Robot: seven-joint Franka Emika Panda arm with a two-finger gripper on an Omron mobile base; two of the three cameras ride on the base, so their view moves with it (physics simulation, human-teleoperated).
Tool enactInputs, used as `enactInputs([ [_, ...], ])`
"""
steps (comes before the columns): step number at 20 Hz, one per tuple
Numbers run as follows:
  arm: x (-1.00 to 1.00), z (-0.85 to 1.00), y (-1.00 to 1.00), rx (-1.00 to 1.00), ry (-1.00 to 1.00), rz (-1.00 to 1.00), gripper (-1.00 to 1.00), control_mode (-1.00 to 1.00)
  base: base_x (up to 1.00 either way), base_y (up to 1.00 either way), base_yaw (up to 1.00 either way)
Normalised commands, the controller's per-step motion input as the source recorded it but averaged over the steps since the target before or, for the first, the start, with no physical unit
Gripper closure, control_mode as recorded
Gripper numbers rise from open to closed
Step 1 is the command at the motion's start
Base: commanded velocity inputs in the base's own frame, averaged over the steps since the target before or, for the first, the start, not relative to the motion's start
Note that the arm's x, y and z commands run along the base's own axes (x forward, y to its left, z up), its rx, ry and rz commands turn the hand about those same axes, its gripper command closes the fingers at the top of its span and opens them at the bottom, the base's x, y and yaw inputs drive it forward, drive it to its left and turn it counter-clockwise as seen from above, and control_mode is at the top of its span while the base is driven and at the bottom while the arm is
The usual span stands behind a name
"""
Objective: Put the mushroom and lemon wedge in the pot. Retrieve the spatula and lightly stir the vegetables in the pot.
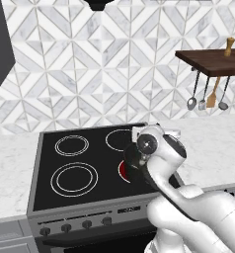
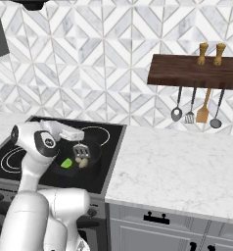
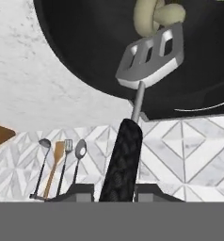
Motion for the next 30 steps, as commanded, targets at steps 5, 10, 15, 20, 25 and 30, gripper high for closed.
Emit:
enactInputs([
  [5, 0.10, 0.80, -0.12, -0.34, 0.25, -0.14, 1.00, -1.00, 0.00, 0.00, 0.00],
  [10, 0.11, 0.74, 0.07, -0.29, 0.00, -0.02, 1.00, -1.00, 0.00, 0.00, 0.00],
  [15, 0.00, 0.13, 0.16, -0.22, 0.03, 0.00, 1.00, -1.00, 0.00, 0.00, 0.00],
  [20, 0.11, -0.30, 0.23, -0.14, 0.08, 0.02, 1.00, -1.00, 0.00, 0.00, 0.00],
  [25, 0.13, -0.23, 0.44, -0.04, -0.01, 0.05, 1.00, -1.00, 0.00, 0.00, 0.00],
  [30, 0.00, 0.00, 0.33, 0.01, -0.01, 0.01, 1.00, -1.00, 0.00, 0.00, 0.00],
])
